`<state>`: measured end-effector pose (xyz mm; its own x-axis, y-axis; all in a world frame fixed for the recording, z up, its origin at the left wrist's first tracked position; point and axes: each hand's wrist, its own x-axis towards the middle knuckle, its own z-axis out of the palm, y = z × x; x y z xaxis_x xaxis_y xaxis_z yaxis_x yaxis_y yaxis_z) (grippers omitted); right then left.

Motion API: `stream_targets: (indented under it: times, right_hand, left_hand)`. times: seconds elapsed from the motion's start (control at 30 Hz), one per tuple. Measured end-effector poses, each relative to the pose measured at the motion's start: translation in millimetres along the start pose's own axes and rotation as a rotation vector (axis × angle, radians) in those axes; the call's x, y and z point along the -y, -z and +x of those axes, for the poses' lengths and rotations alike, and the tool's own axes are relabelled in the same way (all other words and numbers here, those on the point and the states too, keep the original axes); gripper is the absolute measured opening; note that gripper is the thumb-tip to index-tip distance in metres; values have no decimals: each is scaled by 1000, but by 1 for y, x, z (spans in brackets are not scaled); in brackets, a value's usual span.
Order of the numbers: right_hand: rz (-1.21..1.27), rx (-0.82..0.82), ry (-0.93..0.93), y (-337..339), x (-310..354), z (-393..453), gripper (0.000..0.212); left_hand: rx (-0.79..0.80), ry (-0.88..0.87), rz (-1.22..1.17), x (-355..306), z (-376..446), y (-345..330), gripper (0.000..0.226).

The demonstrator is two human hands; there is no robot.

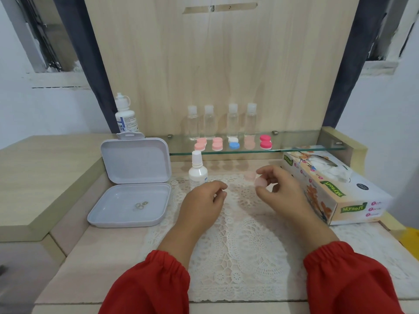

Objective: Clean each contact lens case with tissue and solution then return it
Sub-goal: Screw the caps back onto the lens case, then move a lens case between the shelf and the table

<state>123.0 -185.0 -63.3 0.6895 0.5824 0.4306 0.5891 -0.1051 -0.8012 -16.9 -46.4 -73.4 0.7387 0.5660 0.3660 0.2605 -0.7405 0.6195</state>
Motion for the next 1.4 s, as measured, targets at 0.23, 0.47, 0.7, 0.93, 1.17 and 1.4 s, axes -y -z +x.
stream_targets:
  times: [0.23, 0.47, 0.7, 0.93, 1.17, 1.4]
  right_hand:
    - [-137, -349, -18, 20, 12, 30, 26]
    - [-372, -298, -115, 34, 6, 79, 27]
    - [-369, -277, -150, 33, 8, 89, 28]
    - [-376, -255, -156, 34, 6, 90, 28]
    - [-583, -295, 137, 28, 10, 84, 26]
    - [-778, -167, 105, 28, 10, 82, 23]
  left_hand:
    - [-14, -7, -16, -1, -1, -1, 26]
    - [0, 3, 15, -2, -1, 0, 27]
    - [12, 2, 37, -2, 1, -1, 27]
    - [5, -3, 40, -2, 1, -1, 27]
    - [-15, -1, 16, -3, 0, 0, 27]
    - [-16, 6, 2, -2, -1, 0, 26]
